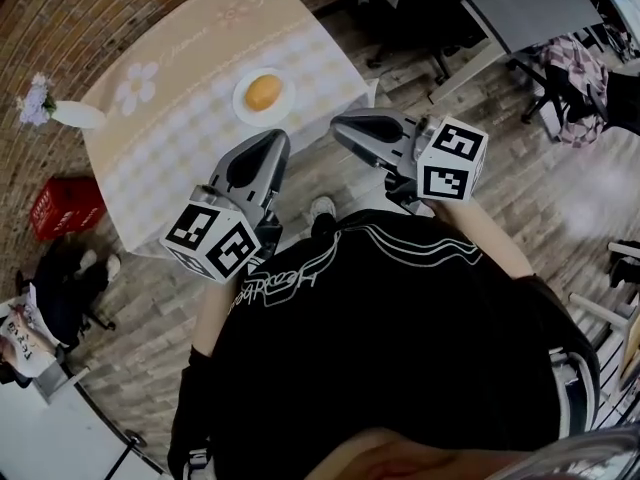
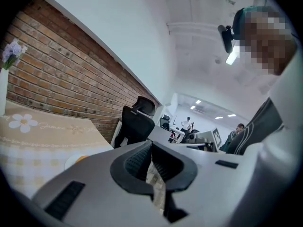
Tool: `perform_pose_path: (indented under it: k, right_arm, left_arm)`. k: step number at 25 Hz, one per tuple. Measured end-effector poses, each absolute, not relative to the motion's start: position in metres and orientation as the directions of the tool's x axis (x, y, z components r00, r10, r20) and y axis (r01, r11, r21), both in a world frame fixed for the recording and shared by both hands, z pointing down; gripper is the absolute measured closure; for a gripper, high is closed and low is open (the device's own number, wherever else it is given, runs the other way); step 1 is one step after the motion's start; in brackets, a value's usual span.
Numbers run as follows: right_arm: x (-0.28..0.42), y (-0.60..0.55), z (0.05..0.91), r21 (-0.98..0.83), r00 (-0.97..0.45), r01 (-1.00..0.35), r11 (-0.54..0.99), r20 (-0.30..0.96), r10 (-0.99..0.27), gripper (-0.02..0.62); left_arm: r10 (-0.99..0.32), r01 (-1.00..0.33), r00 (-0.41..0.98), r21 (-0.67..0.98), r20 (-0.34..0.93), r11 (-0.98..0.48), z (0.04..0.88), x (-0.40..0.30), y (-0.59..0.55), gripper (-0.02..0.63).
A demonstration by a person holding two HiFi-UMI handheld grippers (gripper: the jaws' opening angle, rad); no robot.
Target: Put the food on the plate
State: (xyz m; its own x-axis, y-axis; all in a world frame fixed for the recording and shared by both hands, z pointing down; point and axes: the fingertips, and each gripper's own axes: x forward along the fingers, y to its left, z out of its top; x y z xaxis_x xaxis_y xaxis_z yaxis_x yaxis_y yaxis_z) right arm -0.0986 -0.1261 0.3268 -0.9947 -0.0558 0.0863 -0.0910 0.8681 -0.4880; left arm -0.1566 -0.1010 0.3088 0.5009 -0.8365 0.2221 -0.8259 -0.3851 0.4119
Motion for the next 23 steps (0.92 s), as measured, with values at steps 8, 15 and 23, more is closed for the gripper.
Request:
perform_pose_path:
  k: [8, 15, 23]
  right_arm:
    - [-0.097, -0.127, 0.313, -0.471, -0.995, -0.093, 0.877, 0.062, -0.072, 0.600]
    - [-0.096, -0.129, 0.311, -0.469, -0.996, -0.089, 0.878, 0.047, -0.076, 0.600]
    - [-0.094, -0.133, 0.304, -0.457, -0.996, -0.092, 0.885, 0.037, -0.084, 0.598]
  left_arm:
    - [-0.847, -0.847, 0.478, 0.376, 0.230, -0.376, 0.300, -0.155, -0.096, 0.598]
    - [-0.847, -0.857, 0.469, 0.359, 0.249, -0.369, 0.301, -0.153, -0.097, 0.598]
    - [-0.845, -0.857, 0.469, 0.363, 0.257, -0.365, 0.298, -0.154, -0.100, 0.598]
